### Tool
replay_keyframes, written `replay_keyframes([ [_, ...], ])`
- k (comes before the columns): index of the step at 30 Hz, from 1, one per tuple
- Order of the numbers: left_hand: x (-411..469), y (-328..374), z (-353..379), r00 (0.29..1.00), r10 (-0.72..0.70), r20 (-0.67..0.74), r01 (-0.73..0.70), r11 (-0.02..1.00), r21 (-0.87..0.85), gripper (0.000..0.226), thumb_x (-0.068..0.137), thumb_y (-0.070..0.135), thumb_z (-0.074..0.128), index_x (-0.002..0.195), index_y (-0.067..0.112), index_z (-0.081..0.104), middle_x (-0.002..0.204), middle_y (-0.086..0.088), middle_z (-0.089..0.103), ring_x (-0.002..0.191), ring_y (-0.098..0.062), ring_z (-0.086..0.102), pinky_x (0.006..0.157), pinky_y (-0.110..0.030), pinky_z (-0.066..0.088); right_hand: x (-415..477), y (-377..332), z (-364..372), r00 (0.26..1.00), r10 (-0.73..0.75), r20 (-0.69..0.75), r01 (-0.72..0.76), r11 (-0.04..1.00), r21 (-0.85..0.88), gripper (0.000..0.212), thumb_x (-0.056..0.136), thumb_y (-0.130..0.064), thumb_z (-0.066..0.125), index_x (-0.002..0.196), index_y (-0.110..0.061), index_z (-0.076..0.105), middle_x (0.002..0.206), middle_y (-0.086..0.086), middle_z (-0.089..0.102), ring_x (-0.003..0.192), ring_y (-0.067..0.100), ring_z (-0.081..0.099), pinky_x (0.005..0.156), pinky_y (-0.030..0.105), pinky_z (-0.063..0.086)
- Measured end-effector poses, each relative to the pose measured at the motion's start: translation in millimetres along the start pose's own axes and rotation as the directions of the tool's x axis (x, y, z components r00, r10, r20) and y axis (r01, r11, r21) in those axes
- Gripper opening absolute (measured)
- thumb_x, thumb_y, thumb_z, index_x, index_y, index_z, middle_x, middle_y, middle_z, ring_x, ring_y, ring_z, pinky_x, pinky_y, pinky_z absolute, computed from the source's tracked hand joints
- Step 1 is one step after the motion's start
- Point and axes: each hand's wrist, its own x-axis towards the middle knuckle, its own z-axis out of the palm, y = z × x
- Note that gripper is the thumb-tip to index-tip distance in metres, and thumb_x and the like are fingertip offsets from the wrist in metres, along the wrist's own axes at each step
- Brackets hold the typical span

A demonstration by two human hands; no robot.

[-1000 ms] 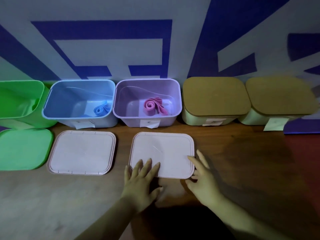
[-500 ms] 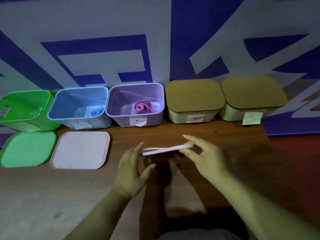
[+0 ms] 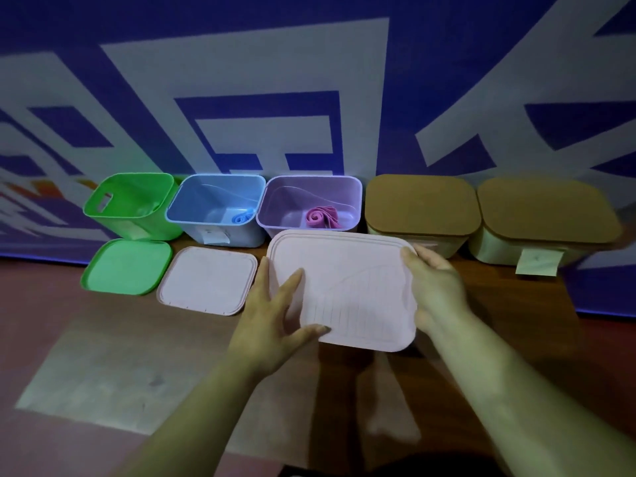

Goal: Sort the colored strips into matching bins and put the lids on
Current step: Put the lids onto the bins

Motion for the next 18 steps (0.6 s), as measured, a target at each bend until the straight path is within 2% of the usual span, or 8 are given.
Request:
replay_keyframes([
  [4,20,-17,-26,0.983,0.182,0.035,-0.184,0.943,0.277,0.098,0.069,0.09,0.043,0.151,0.051,0.004,0.165,0.006,-0.013,0.15,-0.037,0.001,0.116,-0.057,0.024,10,-10,30,0.997,-0.065,-0.043,0.064,0.998,-0.018,0.023,0.092,-0.009,0.065,0.113,-0.018,0.067,0.109,0.002,0.07,0.103,0.025,0.068,0.096,0.044,0.054],
  [8,57,-40,-53,0.982,0.183,0.043,-0.186,0.912,0.366,0.093,0.072,0.087,0.037,0.151,0.048,0.007,0.166,0.004,-0.001,0.149,-0.039,0.004,0.114,-0.059,0.028,19,-16,72,0.983,-0.162,-0.087,0.156,0.985,-0.069,0.027,0.09,-0.004,0.063,0.111,-0.021,0.064,0.108,-0.002,0.069,0.094,0.016,0.066,0.082,0.029,0.053],
  [11,87,-62,-64,0.984,0.177,0.033,-0.176,0.903,0.391,0.093,0.07,0.092,0.022,0.151,0.048,0.009,0.165,0.003,0.005,0.147,-0.039,0.012,0.114,-0.057,0.029,22,-13,107,0.945,-0.325,-0.033,0.306,0.916,-0.261,0.035,0.085,-0.008,0.063,0.107,-0.035,0.058,0.106,-0.012,0.066,0.101,0.016,0.065,0.085,0.033,0.055],
  [13,110,-72,-68,0.987,0.159,0.027,-0.157,0.908,0.39,0.095,0.069,0.093,0.014,0.152,0.047,0.009,0.165,0.002,0.007,0.147,-0.039,0.014,0.116,-0.056,0.026,26,-11,123,0.913,-0.399,0.083,0.389,0.793,-0.469,0.045,0.084,-0.017,0.067,0.12,-0.04,0.054,0.126,-0.013,0.059,0.115,0.014,0.057,0.097,0.035,0.05],
  [14,122,-77,-69,0.988,0.151,0.03,-0.151,0.913,0.38,0.096,0.068,0.093,0.013,0.152,0.047,0.009,0.165,0.002,0.007,0.146,-0.039,0.015,0.117,-0.056,0.025,29,-10,129,0.895,-0.417,0.162,0.43,0.705,-0.564,0.052,0.084,-0.02,0.068,0.129,-0.04,0.05,0.141,-0.012,0.049,0.127,0.013,0.049,0.102,0.031,0.043],
  [16,147,-87,-68,0.987,0.153,0.047,-0.159,0.919,0.362,0.095,0.069,0.093,0.015,0.152,0.046,0.009,0.165,0.003,0.007,0.146,-0.038,0.016,0.118,-0.055,0.024,34,-12,136,0.86,-0.403,0.313,0.501,0.549,-0.67,0.064,0.085,-0.024,0.07,0.141,-0.039,0.043,0.16,-0.013,0.017,0.144,0.009,0.025,0.108,0.024,0.028],
  [18,169,-97,-62,0.983,0.171,0.07,-0.185,0.922,0.341,0.095,0.071,0.093,0.019,0.152,0.046,0.01,0.165,0.002,0.008,0.146,-0.039,0.017,0.118,-0.056,0.024,42,-13,138,0.837,-0.332,0.435,0.543,0.406,-0.735,0.075,0.082,-0.034,0.073,0.146,-0.042,0.034,0.162,-0.02,-0.012,0.149,0.005,0.007,0.113,0.025,0.024],
])
